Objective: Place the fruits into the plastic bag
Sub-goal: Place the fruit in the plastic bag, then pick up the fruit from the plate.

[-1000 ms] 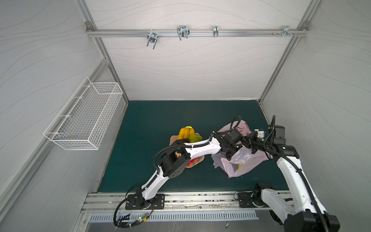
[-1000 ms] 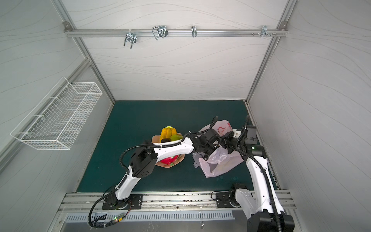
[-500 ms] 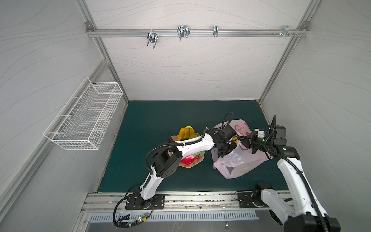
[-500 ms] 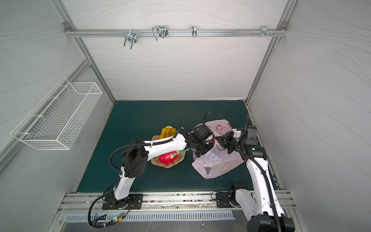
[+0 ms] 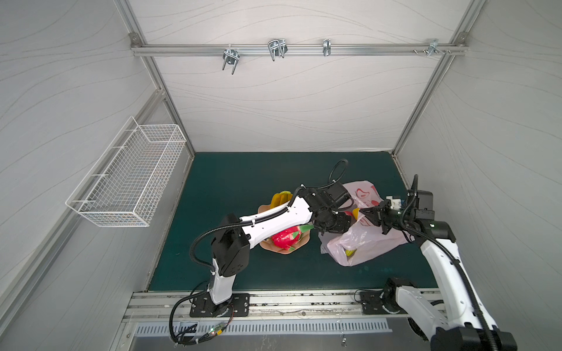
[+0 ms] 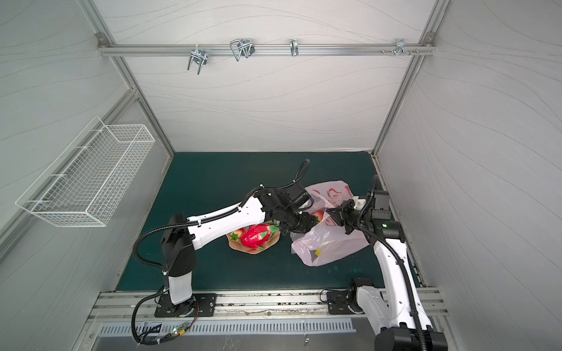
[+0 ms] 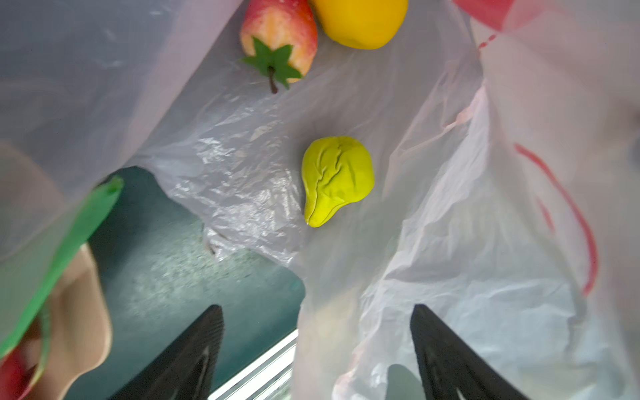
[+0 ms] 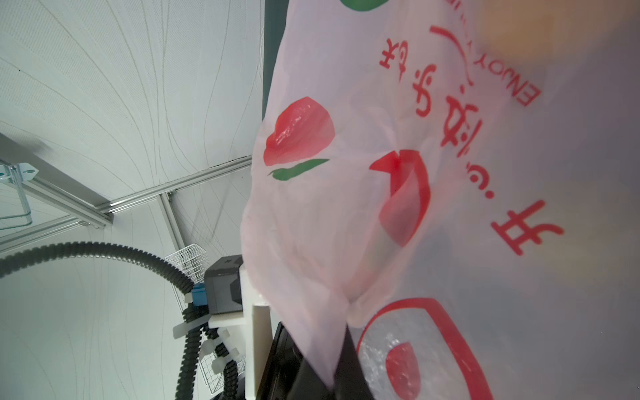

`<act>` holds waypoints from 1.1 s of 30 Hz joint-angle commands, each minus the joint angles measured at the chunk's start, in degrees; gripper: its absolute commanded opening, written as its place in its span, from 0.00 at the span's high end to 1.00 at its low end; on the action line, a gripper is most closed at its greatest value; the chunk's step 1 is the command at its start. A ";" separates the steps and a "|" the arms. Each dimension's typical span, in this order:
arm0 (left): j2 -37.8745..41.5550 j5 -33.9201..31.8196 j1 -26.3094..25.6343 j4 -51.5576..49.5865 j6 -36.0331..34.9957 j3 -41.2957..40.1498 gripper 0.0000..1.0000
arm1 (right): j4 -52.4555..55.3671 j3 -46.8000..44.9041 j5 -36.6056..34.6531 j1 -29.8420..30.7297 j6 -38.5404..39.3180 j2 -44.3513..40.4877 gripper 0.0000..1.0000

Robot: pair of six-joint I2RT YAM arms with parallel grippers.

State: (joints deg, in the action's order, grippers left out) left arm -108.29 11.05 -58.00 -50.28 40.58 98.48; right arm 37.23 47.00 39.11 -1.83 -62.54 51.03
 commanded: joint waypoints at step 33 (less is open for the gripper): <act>21.69 -2.26 31.19 -2.93 -4.00 -22.84 0.02 | 2.49 1.47 -0.73 0.34 0.21 -2.16 1.00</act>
State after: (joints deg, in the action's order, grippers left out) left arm -85.45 7.11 -27.22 -57.43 36.23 76.05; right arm 38.24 47.00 38.41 -1.83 -62.50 49.74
